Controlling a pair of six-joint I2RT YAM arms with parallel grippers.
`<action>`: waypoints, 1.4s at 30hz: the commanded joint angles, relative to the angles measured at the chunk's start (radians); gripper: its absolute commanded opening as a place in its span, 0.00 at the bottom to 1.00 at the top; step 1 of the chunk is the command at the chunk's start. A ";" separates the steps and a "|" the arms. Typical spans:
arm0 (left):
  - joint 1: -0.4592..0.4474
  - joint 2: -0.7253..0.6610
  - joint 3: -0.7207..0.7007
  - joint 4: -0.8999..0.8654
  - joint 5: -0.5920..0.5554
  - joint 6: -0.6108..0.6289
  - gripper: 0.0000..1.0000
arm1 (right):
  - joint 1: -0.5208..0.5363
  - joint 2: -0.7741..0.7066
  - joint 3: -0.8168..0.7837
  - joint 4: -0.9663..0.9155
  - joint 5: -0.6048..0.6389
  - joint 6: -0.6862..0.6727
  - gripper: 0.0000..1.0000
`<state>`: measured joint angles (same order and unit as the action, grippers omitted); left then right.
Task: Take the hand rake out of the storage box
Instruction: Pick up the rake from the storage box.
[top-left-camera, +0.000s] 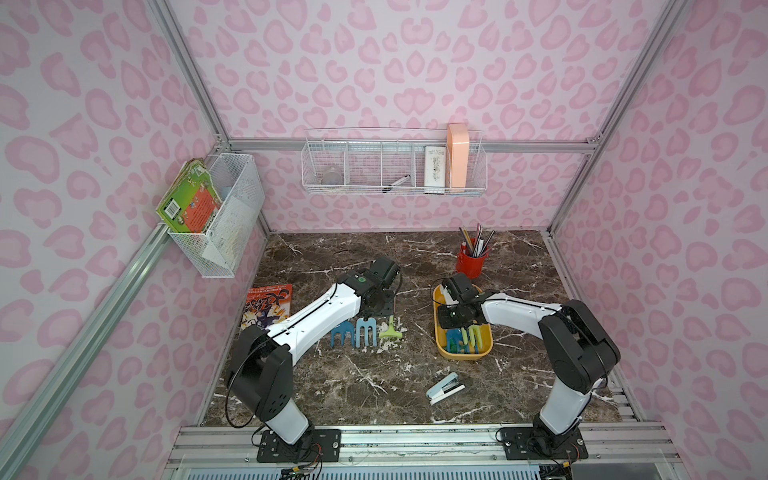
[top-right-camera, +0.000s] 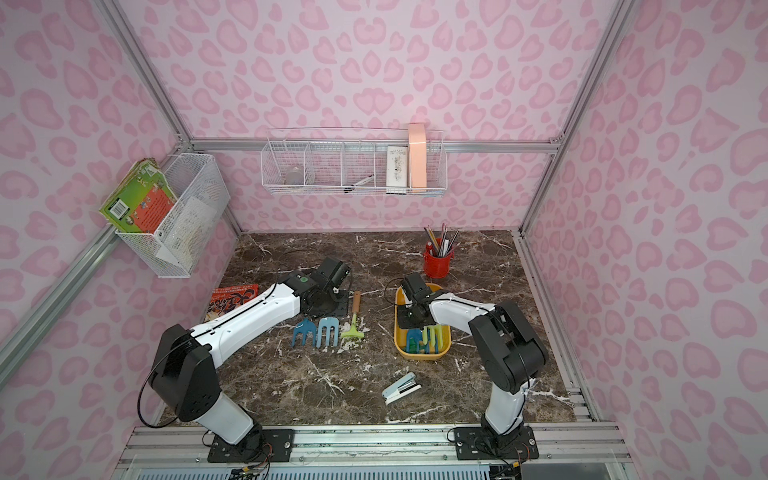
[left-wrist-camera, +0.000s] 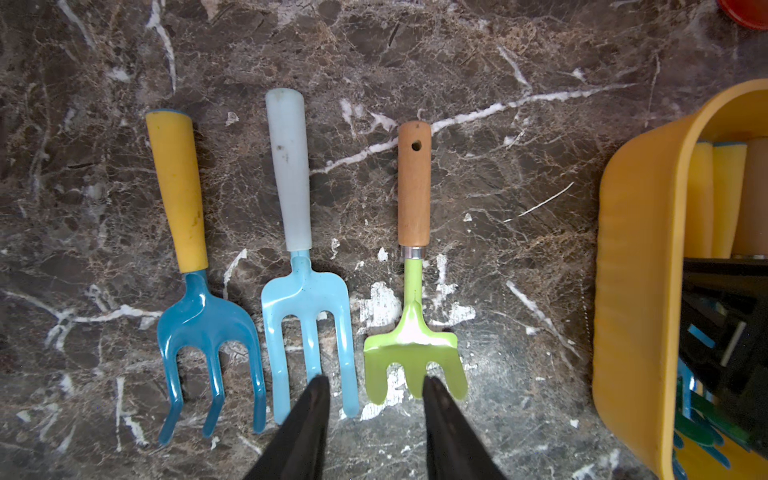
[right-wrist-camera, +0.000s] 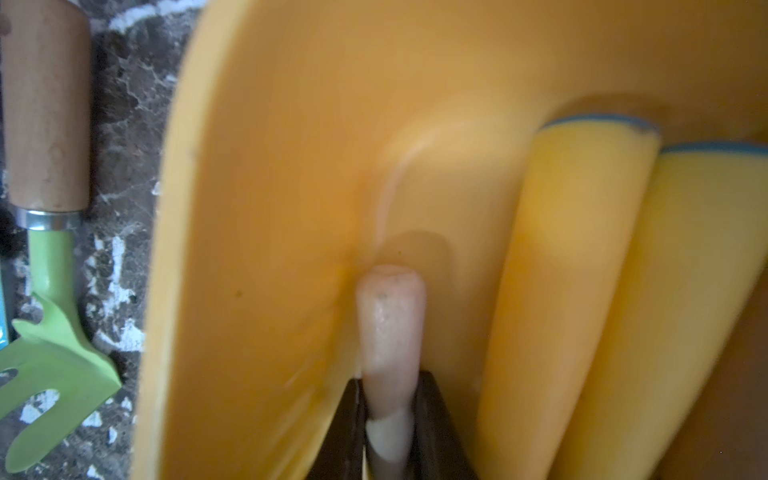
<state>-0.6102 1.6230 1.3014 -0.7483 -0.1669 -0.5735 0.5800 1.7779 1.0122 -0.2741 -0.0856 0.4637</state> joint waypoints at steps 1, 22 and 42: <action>0.005 -0.014 -0.005 -0.008 -0.019 -0.003 0.42 | -0.019 -0.024 -0.043 -0.057 0.043 -0.008 0.14; 0.010 -0.003 -0.015 -0.023 -0.026 -0.003 0.41 | -0.488 -0.292 -0.194 -0.116 0.049 -0.234 0.04; 0.035 -0.049 -0.029 -0.034 -0.028 0.008 0.42 | -0.262 -0.426 0.053 -0.270 0.145 -0.125 0.02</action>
<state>-0.5835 1.5833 1.2751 -0.7681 -0.1940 -0.5724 0.2985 1.3716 1.0431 -0.5190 0.0296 0.3122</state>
